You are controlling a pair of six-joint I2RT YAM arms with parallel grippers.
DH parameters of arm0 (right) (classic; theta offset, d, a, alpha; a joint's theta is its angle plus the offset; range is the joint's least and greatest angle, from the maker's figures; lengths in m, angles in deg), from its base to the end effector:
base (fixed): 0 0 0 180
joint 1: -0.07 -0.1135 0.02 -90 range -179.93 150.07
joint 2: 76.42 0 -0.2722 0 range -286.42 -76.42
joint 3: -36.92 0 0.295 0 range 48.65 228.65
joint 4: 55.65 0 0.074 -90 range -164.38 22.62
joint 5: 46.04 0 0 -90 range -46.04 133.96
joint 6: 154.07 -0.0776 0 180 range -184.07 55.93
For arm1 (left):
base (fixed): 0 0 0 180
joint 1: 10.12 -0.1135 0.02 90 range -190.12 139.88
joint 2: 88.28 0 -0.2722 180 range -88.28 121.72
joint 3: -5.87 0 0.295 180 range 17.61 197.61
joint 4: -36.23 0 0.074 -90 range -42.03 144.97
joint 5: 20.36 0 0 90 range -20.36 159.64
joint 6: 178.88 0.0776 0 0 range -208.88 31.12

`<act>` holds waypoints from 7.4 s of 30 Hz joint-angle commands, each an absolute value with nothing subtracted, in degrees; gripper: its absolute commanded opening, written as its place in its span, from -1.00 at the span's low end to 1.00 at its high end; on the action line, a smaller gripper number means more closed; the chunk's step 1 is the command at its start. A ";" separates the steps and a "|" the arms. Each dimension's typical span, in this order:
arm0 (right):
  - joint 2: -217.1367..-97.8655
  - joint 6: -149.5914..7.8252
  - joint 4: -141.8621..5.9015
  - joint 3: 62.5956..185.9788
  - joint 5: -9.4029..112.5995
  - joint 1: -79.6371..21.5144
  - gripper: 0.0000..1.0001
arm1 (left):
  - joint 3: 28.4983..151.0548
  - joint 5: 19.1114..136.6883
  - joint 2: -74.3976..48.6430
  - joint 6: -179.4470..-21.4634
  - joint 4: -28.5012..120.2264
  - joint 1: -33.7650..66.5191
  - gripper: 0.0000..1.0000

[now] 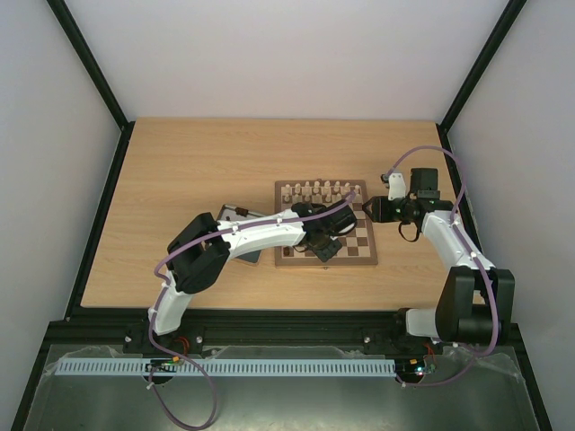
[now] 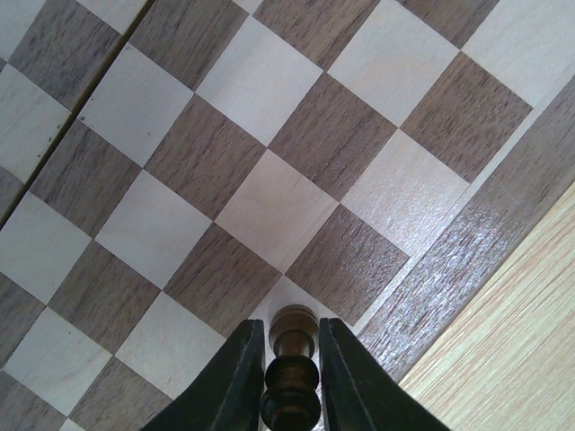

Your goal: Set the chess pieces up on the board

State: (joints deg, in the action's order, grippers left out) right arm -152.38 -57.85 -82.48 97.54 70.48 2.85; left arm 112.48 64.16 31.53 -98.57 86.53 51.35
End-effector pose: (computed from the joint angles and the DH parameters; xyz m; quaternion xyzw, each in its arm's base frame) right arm 0.3460 0.0179 0.2032 -0.1196 0.8866 0.1781 0.4098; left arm 0.2501 -0.4445 0.1470 0.4147 0.8795 -0.0954 0.2133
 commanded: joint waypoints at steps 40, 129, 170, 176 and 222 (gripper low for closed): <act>-152.53 -53.96 -86.61 97.95 77.41 2.97 -0.03 | 90.28 67.34 8.73 -111.84 86.23 20.14 -0.34; -151.12 -51.15 -88.66 97.66 76.92 2.61 -0.03 | 84.87 64.27 10.19 -105.36 81.57 24.07 -0.94; -151.47 -51.44 -88.92 97.69 77.43 2.62 -0.02 | 96.22 68.97 17.63 -90.63 79.04 44.10 -0.90; -151.57 -51.32 -89.01 97.76 77.31 2.66 -0.03 | 97.02 66.69 19.56 -90.72 79.75 44.19 -0.90; -152.18 -51.06 -89.20 97.71 77.14 2.65 -0.03 | 96.75 64.48 18.31 -92.70 78.83 44.07 -0.36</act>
State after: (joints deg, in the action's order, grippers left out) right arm -151.53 -51.60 -86.70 97.56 76.54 2.83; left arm 95.45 65.04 22.11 -92.03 78.29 43.98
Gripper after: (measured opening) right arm 0.488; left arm 0.292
